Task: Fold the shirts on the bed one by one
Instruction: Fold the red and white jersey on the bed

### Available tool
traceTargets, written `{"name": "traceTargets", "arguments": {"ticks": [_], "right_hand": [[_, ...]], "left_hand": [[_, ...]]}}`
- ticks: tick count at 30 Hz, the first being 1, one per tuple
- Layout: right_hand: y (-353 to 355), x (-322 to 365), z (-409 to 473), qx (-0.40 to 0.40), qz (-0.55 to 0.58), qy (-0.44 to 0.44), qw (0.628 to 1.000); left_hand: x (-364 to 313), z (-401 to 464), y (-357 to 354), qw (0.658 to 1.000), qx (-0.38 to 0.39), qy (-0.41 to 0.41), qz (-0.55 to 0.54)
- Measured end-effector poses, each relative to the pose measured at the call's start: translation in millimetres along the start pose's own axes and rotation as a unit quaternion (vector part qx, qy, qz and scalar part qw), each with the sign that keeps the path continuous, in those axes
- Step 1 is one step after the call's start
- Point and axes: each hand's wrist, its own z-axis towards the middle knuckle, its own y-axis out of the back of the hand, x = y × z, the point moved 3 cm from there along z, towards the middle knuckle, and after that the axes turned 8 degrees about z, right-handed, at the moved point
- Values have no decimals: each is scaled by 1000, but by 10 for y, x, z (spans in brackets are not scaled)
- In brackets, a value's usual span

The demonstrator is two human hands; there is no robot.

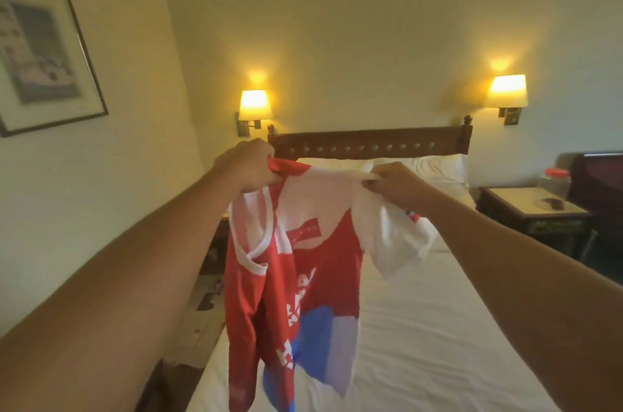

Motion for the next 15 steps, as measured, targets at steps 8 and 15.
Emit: {"name": "traceTargets", "arguments": {"ticks": [8, 15], "right_hand": [[-34, 1012, 248, -19, -64, 209, 976], [200, 815, 138, 73, -144, 89, 983]], "left_hand": [[-321, -36, -159, 947, 125, -45, -293], [-204, 171, 113, 953, 70, -37, -291]]}}
